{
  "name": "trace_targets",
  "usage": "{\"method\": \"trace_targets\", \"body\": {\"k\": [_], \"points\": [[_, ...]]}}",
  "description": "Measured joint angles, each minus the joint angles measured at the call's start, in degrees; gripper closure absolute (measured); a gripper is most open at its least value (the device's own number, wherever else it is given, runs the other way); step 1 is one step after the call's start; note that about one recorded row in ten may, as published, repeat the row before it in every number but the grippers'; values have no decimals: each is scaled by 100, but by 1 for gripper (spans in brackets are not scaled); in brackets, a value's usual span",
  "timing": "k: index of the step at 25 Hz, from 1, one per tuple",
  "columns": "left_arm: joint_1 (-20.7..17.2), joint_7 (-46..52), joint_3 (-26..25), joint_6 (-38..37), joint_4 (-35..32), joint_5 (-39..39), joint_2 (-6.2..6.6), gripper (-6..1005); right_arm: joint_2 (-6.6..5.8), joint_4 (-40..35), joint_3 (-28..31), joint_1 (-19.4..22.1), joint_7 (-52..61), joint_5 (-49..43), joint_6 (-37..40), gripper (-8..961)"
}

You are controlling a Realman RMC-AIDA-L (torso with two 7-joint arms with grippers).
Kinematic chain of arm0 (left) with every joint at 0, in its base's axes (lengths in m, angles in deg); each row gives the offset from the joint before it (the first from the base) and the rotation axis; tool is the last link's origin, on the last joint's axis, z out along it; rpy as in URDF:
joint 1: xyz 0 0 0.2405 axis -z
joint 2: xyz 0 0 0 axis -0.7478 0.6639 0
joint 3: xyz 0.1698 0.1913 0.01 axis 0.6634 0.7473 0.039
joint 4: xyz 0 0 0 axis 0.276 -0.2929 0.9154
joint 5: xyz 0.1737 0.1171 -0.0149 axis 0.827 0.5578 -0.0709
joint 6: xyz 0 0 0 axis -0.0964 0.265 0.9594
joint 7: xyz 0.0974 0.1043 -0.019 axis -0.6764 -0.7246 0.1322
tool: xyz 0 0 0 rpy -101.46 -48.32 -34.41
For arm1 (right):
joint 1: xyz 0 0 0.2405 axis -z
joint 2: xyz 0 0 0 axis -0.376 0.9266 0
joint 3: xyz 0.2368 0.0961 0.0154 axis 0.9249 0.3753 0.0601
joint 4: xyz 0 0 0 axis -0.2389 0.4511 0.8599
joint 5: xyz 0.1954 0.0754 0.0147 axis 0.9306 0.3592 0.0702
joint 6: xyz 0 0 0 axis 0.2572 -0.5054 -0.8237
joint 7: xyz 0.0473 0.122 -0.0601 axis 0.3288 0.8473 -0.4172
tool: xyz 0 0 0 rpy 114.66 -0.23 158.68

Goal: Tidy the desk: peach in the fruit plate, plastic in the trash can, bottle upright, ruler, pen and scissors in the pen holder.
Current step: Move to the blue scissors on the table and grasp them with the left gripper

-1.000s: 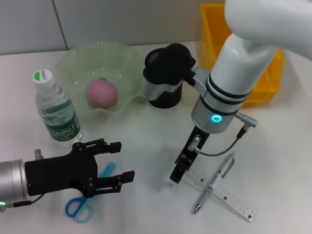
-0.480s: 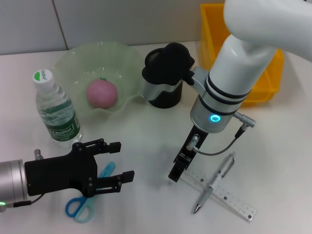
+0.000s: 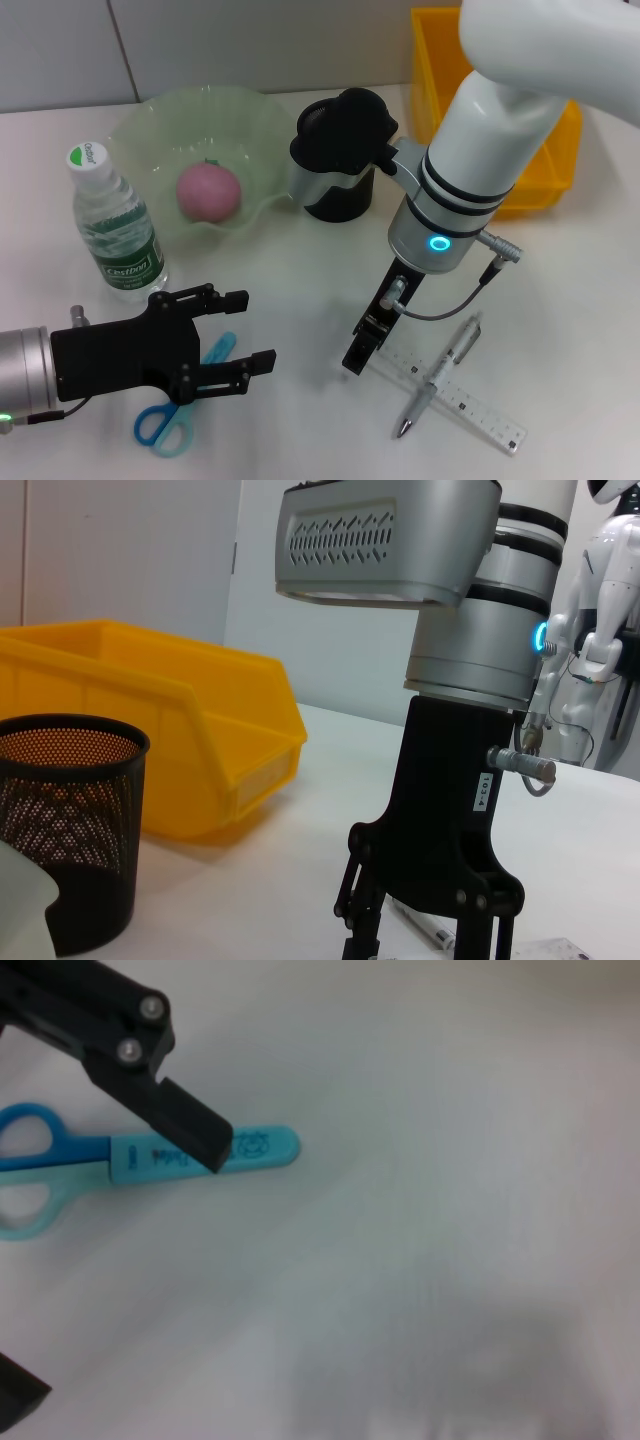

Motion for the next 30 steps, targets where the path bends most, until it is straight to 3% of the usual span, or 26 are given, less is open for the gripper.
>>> {"method": "trace_targets", "body": {"k": [9, 16, 20, 21, 27, 30], "points": [[3, -3, 0, -2, 0, 0, 0, 202, 0, -20, -2, 17, 0, 0, -6, 185], [5, 78, 0, -2, -1, 0, 0, 202, -38, -185, 184, 270, -300, 1, -157, 184], [42, 473, 69, 3, -160, 34, 0, 202, -51, -483, 923, 816, -1325, 121, -184, 184], [65, 1067, 117, -23, -492, 208, 0, 202, -54, -540, 1126, 965, -1582, 206, -189, 184], [109, 2333, 190, -214, -1271, 775, -14, 202, -91, -578, 2905, 1872, -4173, 1664, 269, 184], [173, 2896, 270, -258, -1532, 992, -11, 202, -96, -293, 3438, 2292, -5631, 2385, 530, 184]]}}
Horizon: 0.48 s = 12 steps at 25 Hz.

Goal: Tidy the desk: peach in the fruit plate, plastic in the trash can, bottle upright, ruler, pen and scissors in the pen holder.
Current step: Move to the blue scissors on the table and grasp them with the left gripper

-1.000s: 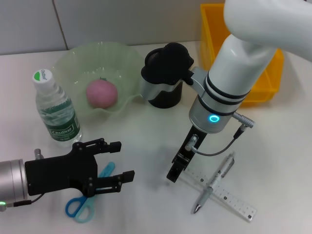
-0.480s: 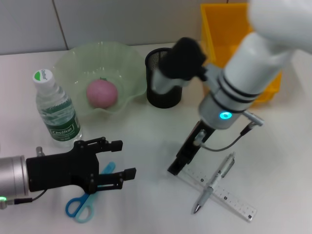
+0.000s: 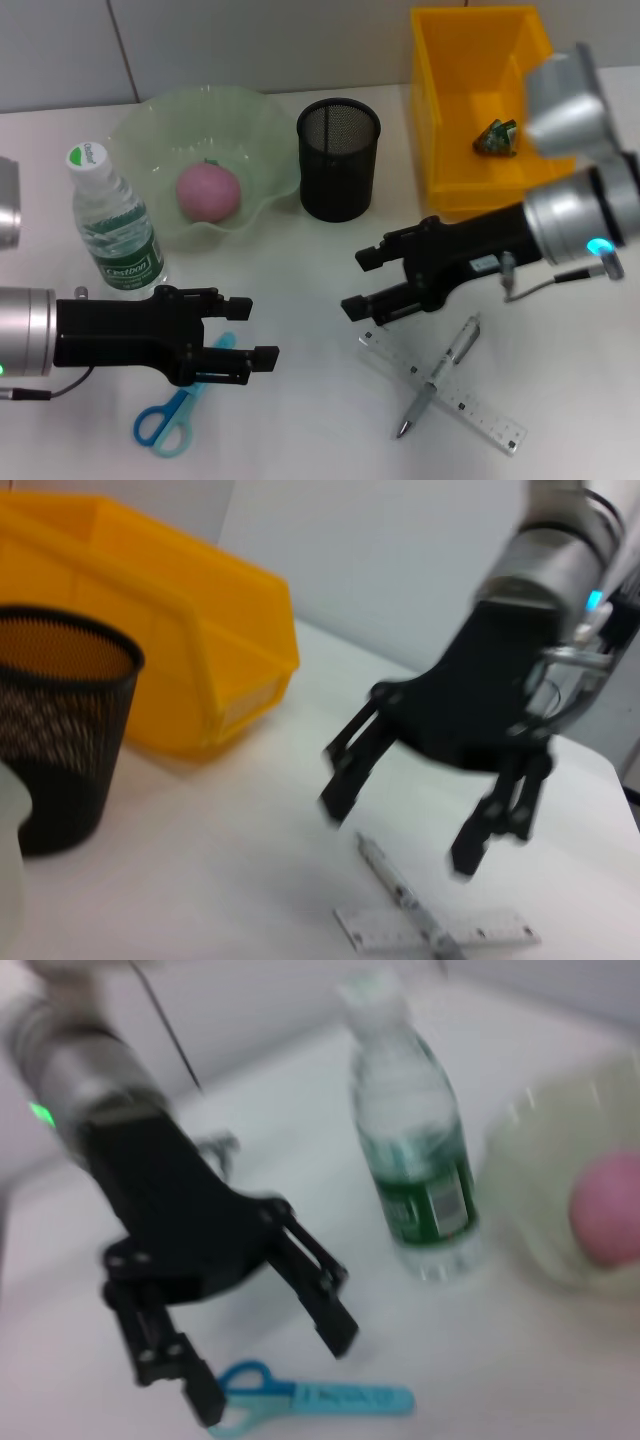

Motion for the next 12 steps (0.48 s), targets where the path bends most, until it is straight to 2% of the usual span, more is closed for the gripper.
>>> {"method": "trace_targets", "body": {"k": [2, 5, 7, 10, 11, 12], "points": [[26, 176, 22, -12, -89, 78, 1, 202, 1, 246, 232, 244, -783, 381, 109, 184], [173, 945, 207, -30, -458, 465, -2, 203, -1, 484, 579, 451, -1427, 630, 242, 184], [327, 1708, 433, -39, -843, 890, -5, 203, -6, 540, 781, 514, -1616, 654, 326, 184], [405, 2165, 540, -58, -1093, 1181, -8, 203, -36, 590, 979, 566, -1787, 664, 394, 185], [549, 2771, 802, -93, -1452, 1565, -12, 203, -47, 605, 1029, 580, -1840, 666, 404, 185], [549, 2771, 802, -93, -1452, 1565, -12, 203, -55, 616, 1064, 593, -1891, 668, 409, 185]]}}
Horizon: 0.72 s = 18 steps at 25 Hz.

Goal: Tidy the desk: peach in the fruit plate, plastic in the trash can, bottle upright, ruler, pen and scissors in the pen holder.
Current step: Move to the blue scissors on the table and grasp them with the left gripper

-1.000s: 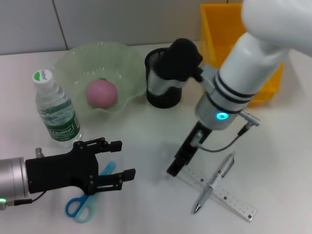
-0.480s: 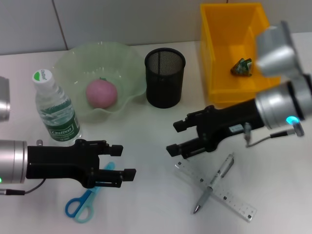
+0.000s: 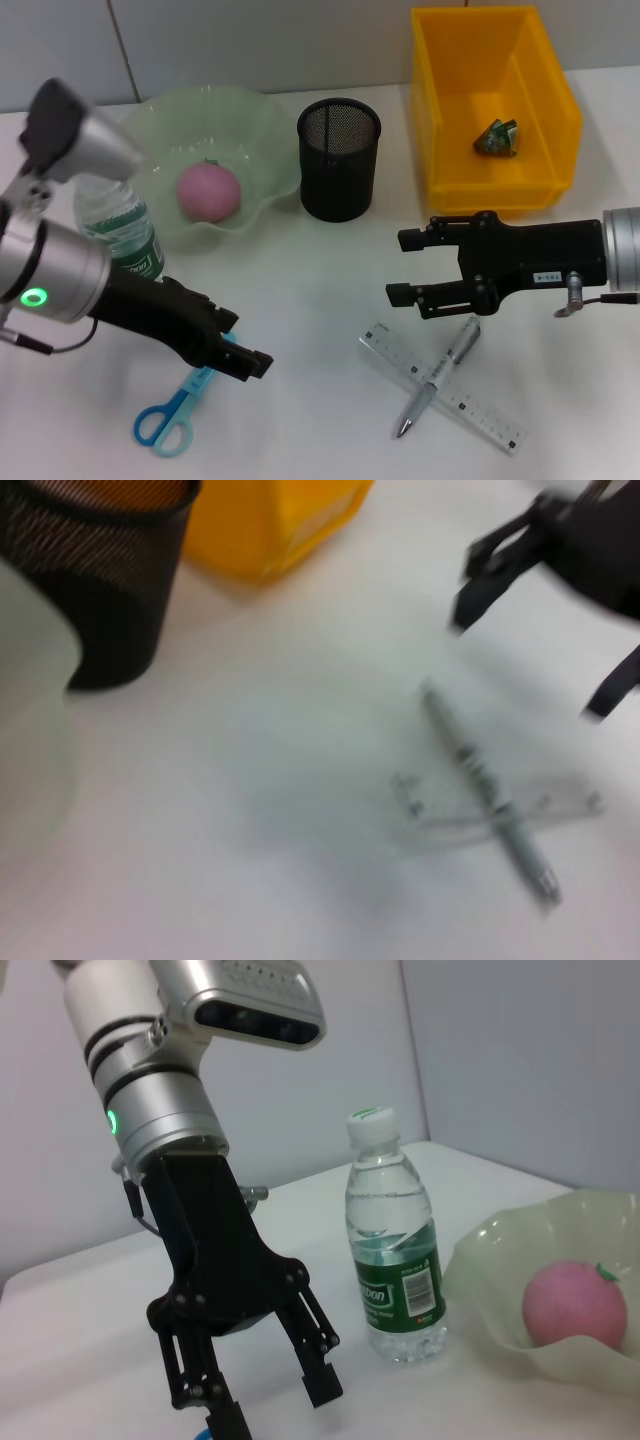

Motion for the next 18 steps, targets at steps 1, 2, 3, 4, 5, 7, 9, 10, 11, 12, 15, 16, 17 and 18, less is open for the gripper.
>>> {"method": "trace_targets", "body": {"k": [1, 2, 3, 4, 5, 7, 9, 10, 11, 12, 15, 16, 17, 18], "points": [[0, 0, 0, 0, 0, 0, 0, 203, -7, 0, 16, 11, -27, 2, 9, 185], [0, 0, 0, 0, 0, 0, 0, 203, -12, -3, 27, 18, -50, 4, 25, 185], [315, 994, 472, -119, -548, 706, -12, 203, -21, -11, 35, 19, -64, 7, 50, 185], [315, 994, 472, -119, -548, 706, -12, 203, -28, -22, 44, 21, -72, 8, 82, 185], [577, 1475, 611, -227, -628, 1099, -27, 203, -37, -34, 57, 23, -78, 10, 109, 185], [577, 1475, 611, -227, -628, 1099, -27, 203, -68, -41, 86, 25, -106, 12, 152, 185], [1116, 2342, 984, -323, -579, 1780, -61, 203, -79, -41, 107, 26, -128, 13, 155, 184], [1116, 2342, 984, -323, -579, 1780, -61, 203, -81, -43, 138, 26, -139, 14, 155, 184], [1116, 2342, 984, -323, -579, 1780, -61, 203, -81, -43, 138, 26, -139, 14, 155, 184], [1264, 2546, 1051, -322, -469, 1878, -68, 203, -89, -47, 236, 25, -154, 15, 162, 184], [1372, 2690, 1078, -319, -351, 1892, -69, 203, -114, -41, 312, 7, -160, 17, 194, 184], [1515, 3015, 1151, -245, -139, 1881, -71, 203, -125, -30, 335, -6, -160, 17, 214, 184], [1550, 3115, 1186, -180, -57, 1879, -74, 203, -140, -9, 363, -29, -161, 19, 264, 185], [1550, 3115, 1186, -180, -57, 1879, -74, 203, -140, -9, 363, -29, -161, 19, 264, 185]]}}
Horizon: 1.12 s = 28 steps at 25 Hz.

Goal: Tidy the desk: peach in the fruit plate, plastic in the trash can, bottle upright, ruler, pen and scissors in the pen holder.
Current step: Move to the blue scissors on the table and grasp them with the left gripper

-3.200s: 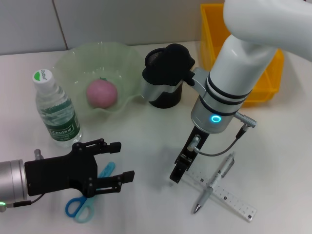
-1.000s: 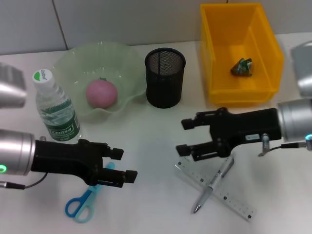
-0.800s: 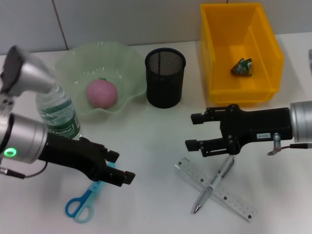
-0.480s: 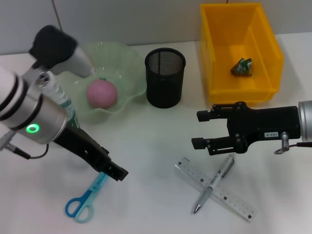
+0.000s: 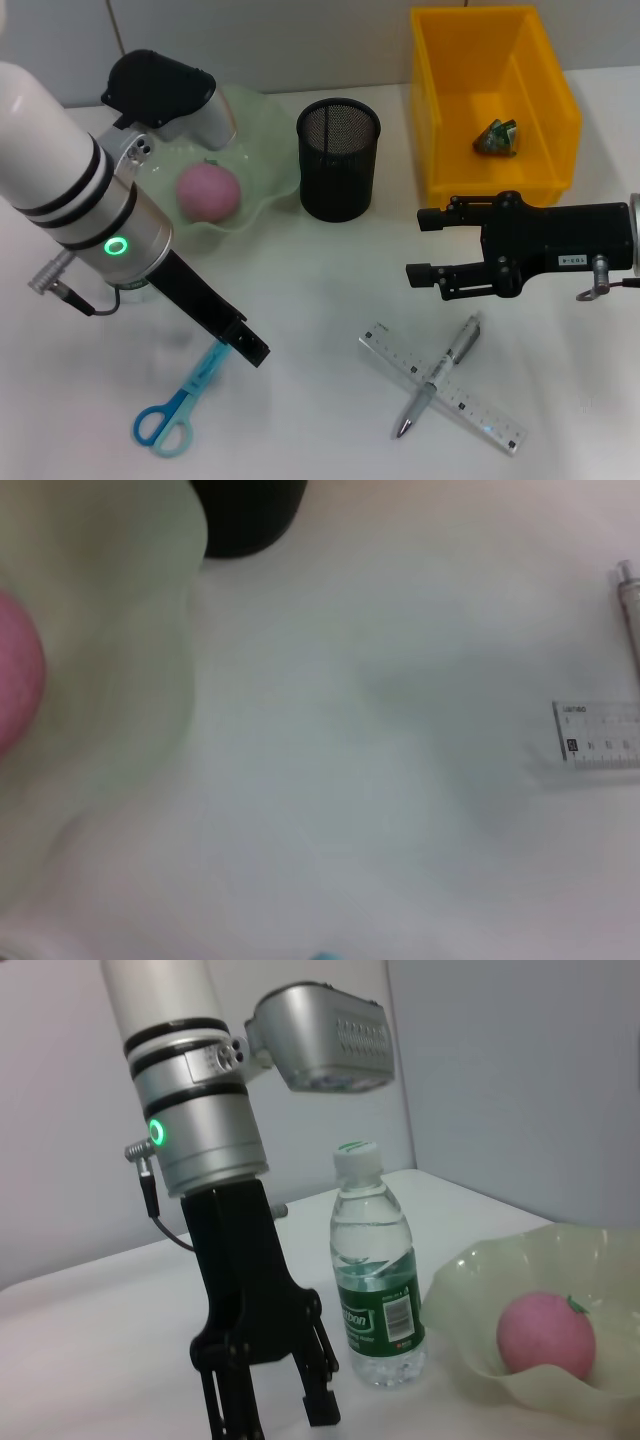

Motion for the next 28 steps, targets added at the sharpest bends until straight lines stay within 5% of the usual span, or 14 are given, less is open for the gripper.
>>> {"method": "trace_targets", "body": {"k": [28], "points": [[-138, 83, 419, 433, 350, 187, 9, 237, 1, 11, 1, -72, -7, -27, 73, 185]]}}
